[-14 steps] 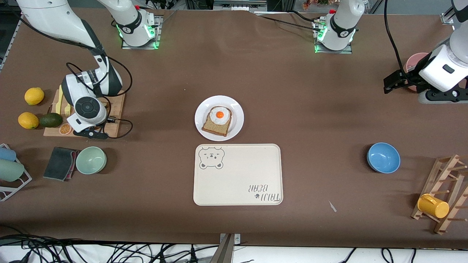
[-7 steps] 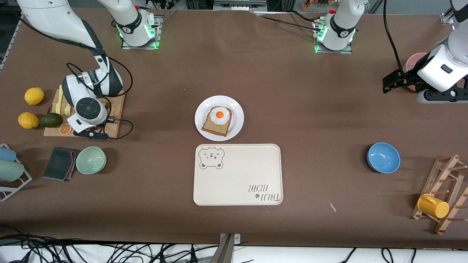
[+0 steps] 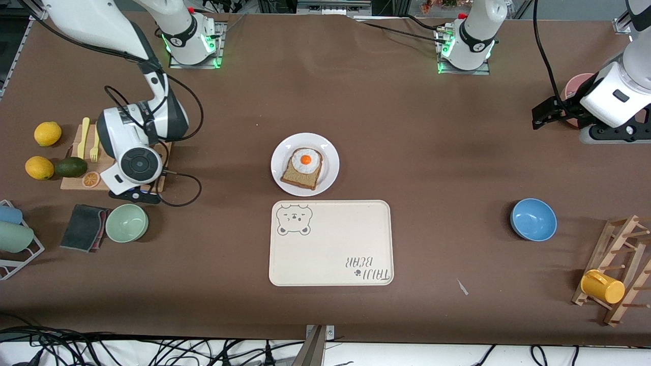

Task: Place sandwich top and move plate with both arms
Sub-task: 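Grasp the bread slice edge with the right gripper and lift, then carry the bread slice over the white plate with the right gripper, then lower the bread onto the egg slice and open the right gripper, then retract the right gripper while the left gripper reaches toward the plate, then grip the white plate rim with the left gripper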

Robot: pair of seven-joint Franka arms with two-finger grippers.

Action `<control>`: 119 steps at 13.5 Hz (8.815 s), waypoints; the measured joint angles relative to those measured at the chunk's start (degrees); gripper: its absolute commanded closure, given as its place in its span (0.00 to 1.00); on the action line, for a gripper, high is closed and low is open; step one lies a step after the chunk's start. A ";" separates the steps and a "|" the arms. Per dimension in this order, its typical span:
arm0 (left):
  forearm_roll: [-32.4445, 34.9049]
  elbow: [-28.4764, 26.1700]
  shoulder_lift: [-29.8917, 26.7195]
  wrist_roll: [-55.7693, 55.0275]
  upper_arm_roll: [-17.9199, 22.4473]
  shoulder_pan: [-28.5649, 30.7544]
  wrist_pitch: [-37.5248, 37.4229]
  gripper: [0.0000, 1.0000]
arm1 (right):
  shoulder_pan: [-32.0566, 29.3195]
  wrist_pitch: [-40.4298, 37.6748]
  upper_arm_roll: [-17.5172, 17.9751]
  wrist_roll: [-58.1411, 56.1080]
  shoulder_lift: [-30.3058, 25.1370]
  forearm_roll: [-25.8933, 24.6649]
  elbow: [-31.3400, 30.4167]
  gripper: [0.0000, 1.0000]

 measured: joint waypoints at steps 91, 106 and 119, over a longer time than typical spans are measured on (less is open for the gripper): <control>-100.17 -21.37 35.35 51.70 -7.27 -19.79 43.33 0.01 | -15.76 -16.49 2.06 -28.93 -24.69 26.42 12.51 0.00; -106.81 -20.00 37.62 57.56 -8.32 -21.43 43.32 0.45 | -15.60 -16.51 2.07 -28.93 -24.69 26.42 12.51 0.00; -106.81 -19.97 39.18 62.77 -8.24 -21.42 43.34 0.96 | -15.46 -16.50 2.42 -28.95 -24.70 26.42 12.51 0.00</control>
